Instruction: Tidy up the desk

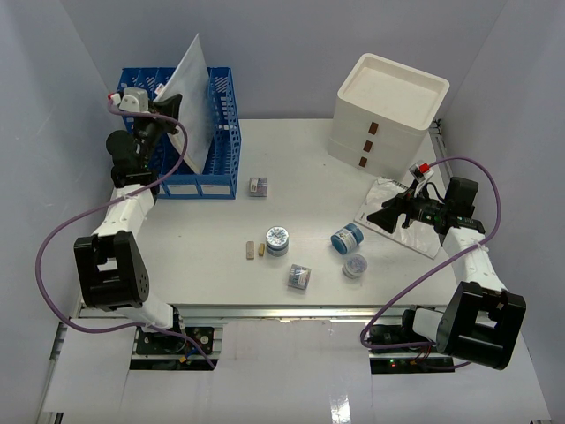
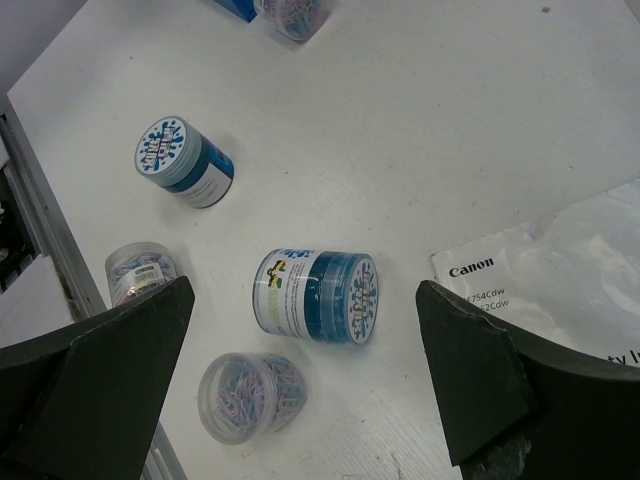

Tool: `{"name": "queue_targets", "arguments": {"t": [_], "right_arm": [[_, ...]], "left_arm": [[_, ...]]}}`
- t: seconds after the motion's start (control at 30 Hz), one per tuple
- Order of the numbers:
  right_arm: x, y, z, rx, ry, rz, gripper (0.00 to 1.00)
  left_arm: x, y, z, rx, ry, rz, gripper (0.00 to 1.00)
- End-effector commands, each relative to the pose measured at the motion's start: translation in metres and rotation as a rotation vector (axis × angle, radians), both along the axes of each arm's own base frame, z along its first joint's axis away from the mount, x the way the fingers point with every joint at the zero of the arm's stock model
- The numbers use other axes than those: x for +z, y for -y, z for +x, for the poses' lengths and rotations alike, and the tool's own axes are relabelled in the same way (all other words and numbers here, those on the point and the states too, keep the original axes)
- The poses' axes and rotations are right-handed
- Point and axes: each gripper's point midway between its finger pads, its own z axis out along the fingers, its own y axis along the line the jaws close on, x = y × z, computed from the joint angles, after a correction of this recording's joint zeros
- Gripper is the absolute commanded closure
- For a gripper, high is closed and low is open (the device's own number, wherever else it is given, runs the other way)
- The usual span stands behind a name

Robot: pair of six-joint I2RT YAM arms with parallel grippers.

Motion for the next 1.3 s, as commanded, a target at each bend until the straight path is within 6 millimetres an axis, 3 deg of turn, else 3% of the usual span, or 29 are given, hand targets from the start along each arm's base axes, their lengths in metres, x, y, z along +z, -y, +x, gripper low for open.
{"name": "queue_targets", "arguments": {"t": [0.0, 0.07, 0.23, 0.3, 0.43, 0.53, 0.6, 0.7, 0.77, 0.9, 1.0, 1.07, 1.17, 1.27], "right_arm": [[0.017, -0.002, 0.003, 0.023, 0.058, -0.003, 0.01], [0.017, -0.002, 0.003, 0.023, 0.057, -0.003, 0.01], [0.017, -0.001, 0.003, 0.02, 0.056, -0.006, 0.01], [0.017, -0.001, 0.003, 0.021, 0.059, -0.008, 0.01], [0.018, -0.001, 0.003, 0.017, 0.062, -0.011, 0.01], [0.018, 0.003, 0.007, -0.01, 0.071, -0.036, 0.02], [0.017, 0.007, 0.01, -0.038, 0.072, -0.057, 0.02], [0.012, 0.017, 0.018, -0.104, 0.067, -0.106, 0.02], [0.008, 0.026, 0.024, -0.16, 0.057, -0.143, 0.02], [-0.01, 0.078, 0.051, -0.459, -0.004, -0.305, 0.03], [-0.018, 0.116, 0.067, -0.613, -0.03, -0.435, 0.06], [-0.017, 0.124, 0.072, -0.595, 0.006, -0.508, 0.08], [-0.016, 0.113, 0.08, -0.28, 0.152, -0.657, 0.1], [-0.024, 0.119, 0.097, -0.152, 0.177, -0.737, 0.09]], "left_arm": [[0.02, 0.01, -0.011, -0.044, 0.025, -0.023, 0.74], [0.02, 0.011, -0.011, -0.04, 0.006, -0.04, 0.48], [0.039, 0.011, -0.027, -0.034, -0.001, -0.087, 0.13], [0.051, 0.012, -0.033, -0.032, -0.021, -0.1, 0.07], [0.073, 0.014, -0.053, -0.034, -0.06, -0.13, 0.06], [0.081, 0.029, -0.074, -0.123, -0.125, -0.183, 0.06], [0.074, 0.048, -0.084, -0.225, -0.187, -0.192, 0.06], [0.059, 0.078, -0.097, -0.344, -0.276, -0.2, 0.04], [0.04, 0.114, -0.112, -0.42, -0.34, -0.167, 0.02], [-0.003, 0.139, -0.134, -0.451, -0.456, -0.147, 0.02], [-0.051, 0.135, -0.151, -0.42, -0.577, -0.148, 0.02], [-0.07, 0.132, -0.161, -0.404, -0.615, -0.134, 0.02], [-0.108, 0.127, -0.19, -0.396, -0.723, -0.114, 0.02], [-0.125, 0.124, -0.218, -0.403, -0.788, -0.145, 0.02]]}}
